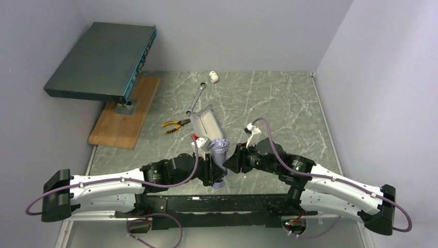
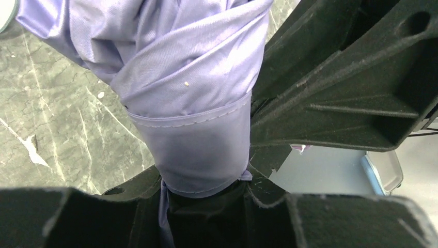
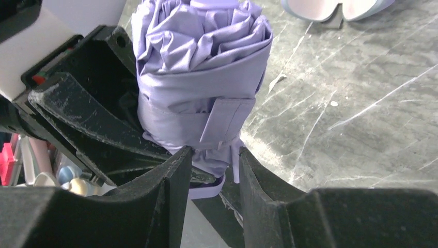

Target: Open the umbrella

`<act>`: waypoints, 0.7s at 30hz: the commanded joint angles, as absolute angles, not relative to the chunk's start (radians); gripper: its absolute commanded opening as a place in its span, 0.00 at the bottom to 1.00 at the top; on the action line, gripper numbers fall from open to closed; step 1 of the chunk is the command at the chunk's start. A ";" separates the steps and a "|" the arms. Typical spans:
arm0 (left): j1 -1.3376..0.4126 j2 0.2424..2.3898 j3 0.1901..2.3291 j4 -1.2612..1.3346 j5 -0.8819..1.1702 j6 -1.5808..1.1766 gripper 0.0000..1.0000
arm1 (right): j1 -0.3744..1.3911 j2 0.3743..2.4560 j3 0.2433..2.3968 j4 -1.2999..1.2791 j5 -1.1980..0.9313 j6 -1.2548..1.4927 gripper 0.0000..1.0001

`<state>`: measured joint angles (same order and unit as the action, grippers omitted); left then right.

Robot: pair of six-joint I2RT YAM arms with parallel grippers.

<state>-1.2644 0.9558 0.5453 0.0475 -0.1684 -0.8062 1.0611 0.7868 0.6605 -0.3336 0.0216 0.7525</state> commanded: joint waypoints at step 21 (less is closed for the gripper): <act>-1.339 0.914 0.601 0.125 -0.206 -0.804 0.00 | 1.065 0.828 0.672 -0.330 0.182 0.796 0.02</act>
<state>-1.3159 0.9497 0.5453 0.0128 -0.2127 -0.8066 1.0668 0.8368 0.7025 -0.3504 0.1436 0.7822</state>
